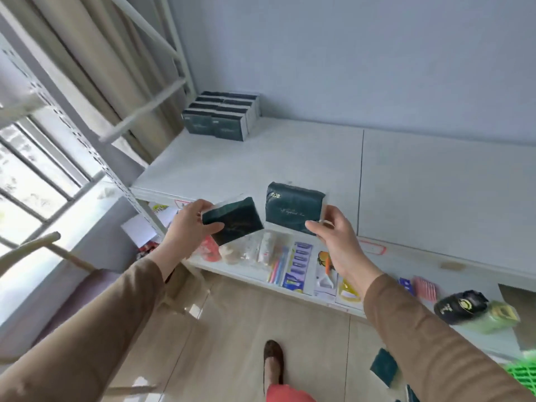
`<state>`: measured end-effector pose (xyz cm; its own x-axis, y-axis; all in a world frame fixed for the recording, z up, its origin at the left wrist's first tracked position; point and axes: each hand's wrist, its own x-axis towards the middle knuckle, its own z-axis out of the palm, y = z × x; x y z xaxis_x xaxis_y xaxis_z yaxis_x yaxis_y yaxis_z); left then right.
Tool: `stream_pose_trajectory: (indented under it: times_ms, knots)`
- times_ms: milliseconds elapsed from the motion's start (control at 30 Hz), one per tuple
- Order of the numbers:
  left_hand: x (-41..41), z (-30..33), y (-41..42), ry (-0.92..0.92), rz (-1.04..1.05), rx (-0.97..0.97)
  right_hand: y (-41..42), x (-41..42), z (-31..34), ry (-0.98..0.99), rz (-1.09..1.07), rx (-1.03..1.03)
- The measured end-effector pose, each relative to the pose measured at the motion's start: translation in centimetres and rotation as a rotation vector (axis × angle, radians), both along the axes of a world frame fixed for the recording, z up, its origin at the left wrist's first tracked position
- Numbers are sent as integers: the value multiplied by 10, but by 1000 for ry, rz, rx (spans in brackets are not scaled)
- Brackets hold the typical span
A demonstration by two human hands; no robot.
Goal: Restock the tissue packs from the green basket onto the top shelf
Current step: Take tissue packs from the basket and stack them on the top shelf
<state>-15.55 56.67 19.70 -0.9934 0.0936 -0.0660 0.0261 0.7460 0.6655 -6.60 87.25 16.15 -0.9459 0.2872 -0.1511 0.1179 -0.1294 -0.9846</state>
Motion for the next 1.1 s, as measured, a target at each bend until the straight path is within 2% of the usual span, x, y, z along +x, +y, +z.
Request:
stream_pose_trajectory:
  times_ms: [200, 367, 667, 867, 1100]
  knots:
    - [-127, 8, -53, 55, 1, -117, -41, -135, 4, 13, -22, 64]
    - [-225, 9, -84, 101, 3, -222, -68, -226, -6, -18, -31, 254]
    - [-391, -3, -103, 107, -125, -243, -112, -350, -28, -105, -40, 459]
    - [-445, -13, -97, 151, -237, -272, -133, -403, -40, -165, -70, 508]
    - [-455, -24, -83, 234, -270, -241, -157, -425, -45, -183, -293, 452]
